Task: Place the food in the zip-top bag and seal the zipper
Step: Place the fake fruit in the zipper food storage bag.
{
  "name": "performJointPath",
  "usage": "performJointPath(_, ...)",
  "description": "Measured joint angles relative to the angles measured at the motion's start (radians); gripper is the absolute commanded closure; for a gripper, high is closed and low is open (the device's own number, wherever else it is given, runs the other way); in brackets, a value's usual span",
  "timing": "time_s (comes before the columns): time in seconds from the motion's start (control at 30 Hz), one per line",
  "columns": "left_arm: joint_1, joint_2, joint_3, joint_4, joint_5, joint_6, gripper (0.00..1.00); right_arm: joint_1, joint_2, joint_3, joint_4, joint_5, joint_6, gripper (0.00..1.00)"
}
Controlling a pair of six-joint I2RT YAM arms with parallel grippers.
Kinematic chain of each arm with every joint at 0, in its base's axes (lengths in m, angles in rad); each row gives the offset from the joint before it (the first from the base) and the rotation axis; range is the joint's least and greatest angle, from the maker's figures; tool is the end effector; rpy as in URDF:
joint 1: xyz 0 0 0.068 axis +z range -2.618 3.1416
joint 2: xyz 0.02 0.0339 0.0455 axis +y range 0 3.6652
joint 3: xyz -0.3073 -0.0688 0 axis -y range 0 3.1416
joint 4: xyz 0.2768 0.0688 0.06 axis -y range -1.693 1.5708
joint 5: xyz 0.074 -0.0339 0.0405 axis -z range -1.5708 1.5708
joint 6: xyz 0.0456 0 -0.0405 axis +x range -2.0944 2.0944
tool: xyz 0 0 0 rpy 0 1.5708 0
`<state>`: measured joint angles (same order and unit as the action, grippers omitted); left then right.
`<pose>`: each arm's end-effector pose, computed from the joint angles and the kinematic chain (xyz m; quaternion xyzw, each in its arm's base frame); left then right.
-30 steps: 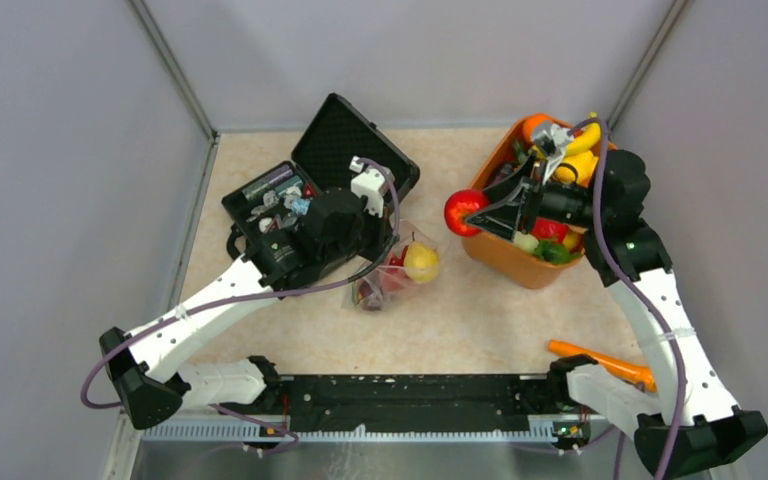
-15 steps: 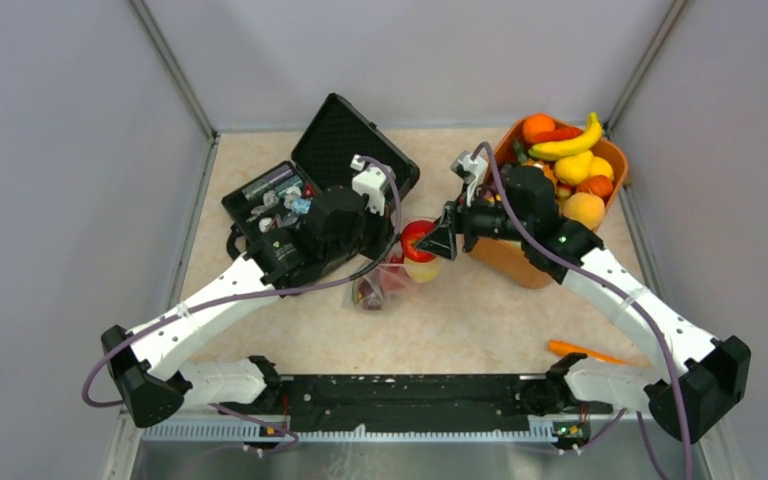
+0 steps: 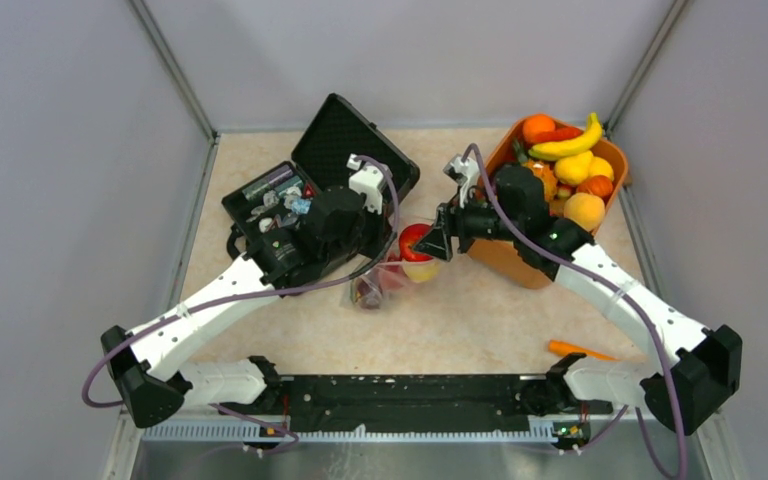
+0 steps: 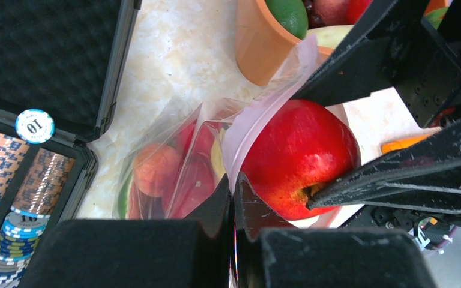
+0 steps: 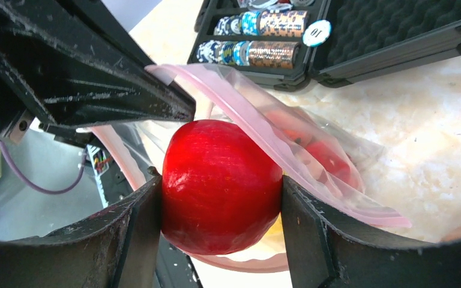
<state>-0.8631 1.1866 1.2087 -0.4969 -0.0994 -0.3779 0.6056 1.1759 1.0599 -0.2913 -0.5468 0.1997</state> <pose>0.1896 -0.2147 0.4099 0.1797 0.8338 -0.2680 0.4480 0.2228 0.1831 0.3800 -0.3075 0.7581 0.4149 0.3984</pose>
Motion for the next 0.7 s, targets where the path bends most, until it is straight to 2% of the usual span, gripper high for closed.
performJointPath(0.1, 0.000, 0.000, 0.007, -0.016, -0.030, -0.008, 1.00, 0.006, 0.004, 0.001, -0.016, -0.017, -0.009, 0.35)
performJointPath(0.2, 0.000, 0.000, 0.011, -0.023, -0.040, -0.013, 1.00, 0.010, 0.018, 0.002, -0.014, -0.053, -0.007, 0.29)
performJointPath(0.27, 0.000, 0.000, 0.012, -0.025, -0.041, -0.013, 1.00, 0.015, 0.027, 0.002, -0.008, -0.066, 0.000, 0.20)
performJointPath(0.37, 0.000, 0.000, 0.016, -0.028, -0.043, -0.013, 1.00, 0.023, 0.034, 0.002, 0.006, -0.061, 0.013, 0.15)
performJointPath(0.6, 0.000, 0.000, 0.021, -0.030, -0.059, -0.013, 1.00, 0.023, 0.025, 0.002, 0.037, -0.018, 0.033, 0.13)
performJointPath(0.7, 0.000, 0.000, 0.032, -0.042, -0.085, -0.013, 1.00, 0.023, -0.013, 0.001, 0.048, -0.011, 0.047, 0.20)
